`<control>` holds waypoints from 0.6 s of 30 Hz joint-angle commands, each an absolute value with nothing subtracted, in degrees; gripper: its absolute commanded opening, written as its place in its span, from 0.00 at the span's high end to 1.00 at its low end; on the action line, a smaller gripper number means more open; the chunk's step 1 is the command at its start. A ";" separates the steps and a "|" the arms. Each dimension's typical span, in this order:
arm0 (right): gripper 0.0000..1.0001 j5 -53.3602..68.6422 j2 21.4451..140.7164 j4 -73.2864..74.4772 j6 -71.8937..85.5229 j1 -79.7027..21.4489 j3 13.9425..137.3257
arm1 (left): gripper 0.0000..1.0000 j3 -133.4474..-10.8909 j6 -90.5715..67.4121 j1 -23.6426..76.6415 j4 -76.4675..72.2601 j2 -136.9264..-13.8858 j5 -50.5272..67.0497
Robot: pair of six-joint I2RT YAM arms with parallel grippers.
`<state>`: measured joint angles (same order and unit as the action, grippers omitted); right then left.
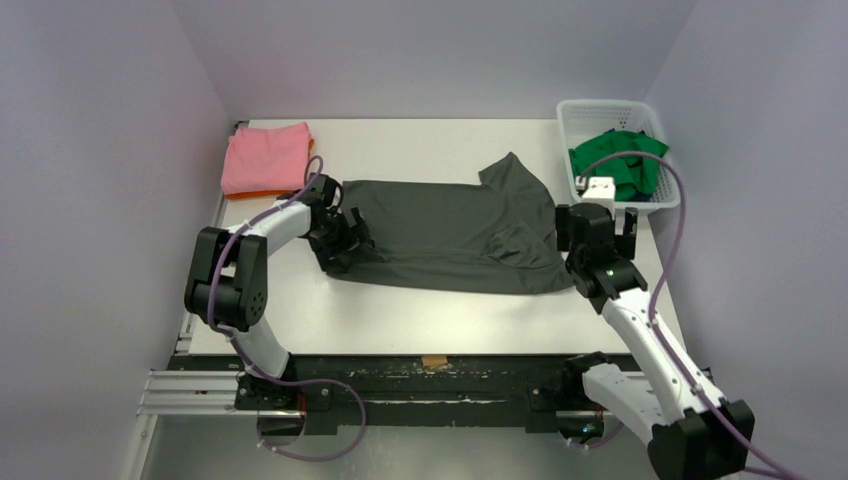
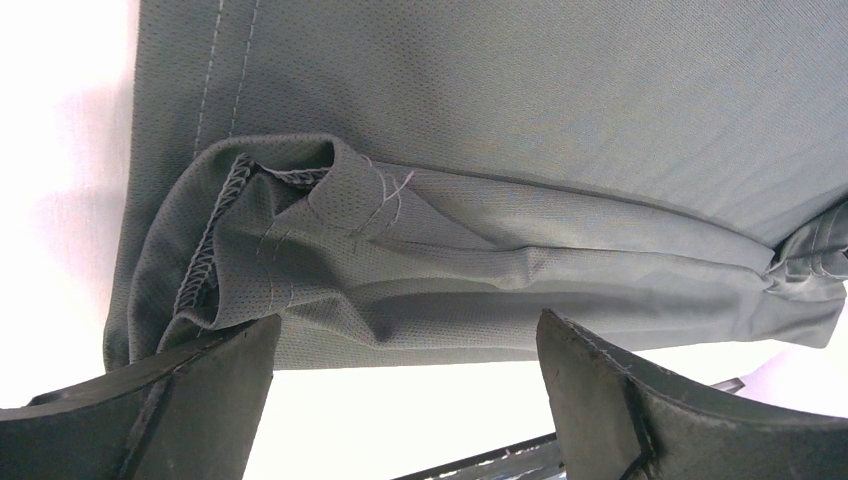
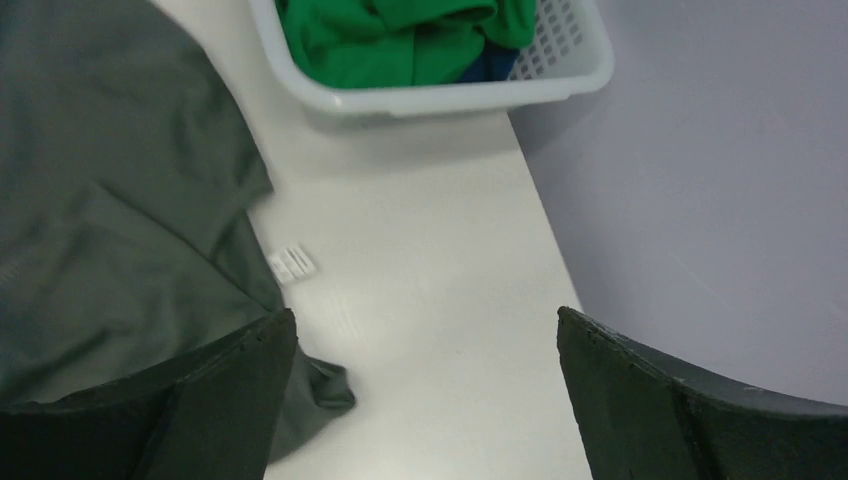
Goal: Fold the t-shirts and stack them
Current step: Fold the flattened tshirt in 1/3 of the way
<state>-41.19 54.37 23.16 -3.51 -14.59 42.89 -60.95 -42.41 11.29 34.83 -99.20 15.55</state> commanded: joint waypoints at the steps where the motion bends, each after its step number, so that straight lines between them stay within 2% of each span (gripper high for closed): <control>1: 0.01 -39.70 44.79 15.16 26.00 -14.59 40.12 | 0.03 -60.05 -41.62 10.81 36.45 -98.09 10.00; 4: 0.01 -16.94 43.65 9.86 26.99 -14.62 38.61 | 0.02 -61.42 -42.05 11.34 38.06 -97.44 9.03; 7: 0.01 -0.73 50.93 7.76 32.55 -14.65 38.39 | 0.02 -63.26 -42.90 13.60 39.72 -95.93 6.42; 13: 0.08 -3.99 69.64 6.35 36.47 -16.09 40.29 | 0.02 -68.16 -44.63 17.80 42.18 -97.05 2.79; 18: 0.08 -17.83 83.10 9.64 34.37 -23.24 45.82 | 0.02 -69.55 -45.80 17.86 40.96 -100.34 2.61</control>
<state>-8.29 77.08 8.67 33.43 -18.20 40.07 -67.35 -44.07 18.15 41.10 -98.32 4.95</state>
